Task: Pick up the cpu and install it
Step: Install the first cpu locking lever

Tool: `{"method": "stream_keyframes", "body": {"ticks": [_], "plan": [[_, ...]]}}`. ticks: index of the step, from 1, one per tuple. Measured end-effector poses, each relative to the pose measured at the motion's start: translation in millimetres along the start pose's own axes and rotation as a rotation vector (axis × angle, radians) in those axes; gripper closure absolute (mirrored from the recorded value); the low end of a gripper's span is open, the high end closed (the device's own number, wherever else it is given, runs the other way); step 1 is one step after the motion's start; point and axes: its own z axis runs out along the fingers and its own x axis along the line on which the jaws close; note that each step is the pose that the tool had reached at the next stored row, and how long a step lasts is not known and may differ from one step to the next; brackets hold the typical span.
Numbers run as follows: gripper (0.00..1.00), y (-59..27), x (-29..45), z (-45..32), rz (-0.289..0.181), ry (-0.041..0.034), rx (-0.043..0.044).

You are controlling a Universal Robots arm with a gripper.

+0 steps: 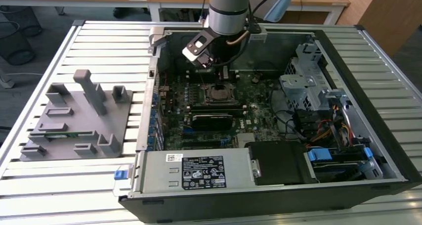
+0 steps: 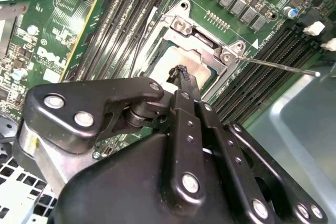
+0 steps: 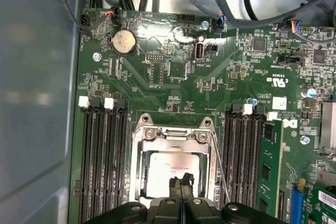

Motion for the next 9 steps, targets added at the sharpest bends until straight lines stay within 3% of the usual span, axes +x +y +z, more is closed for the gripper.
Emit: {"method": "stream_keyframes", "body": {"ticks": [9], "plan": [[0.89,-0.1,-0.4,-11.8,0.000,0.0002,-0.0002]]}}
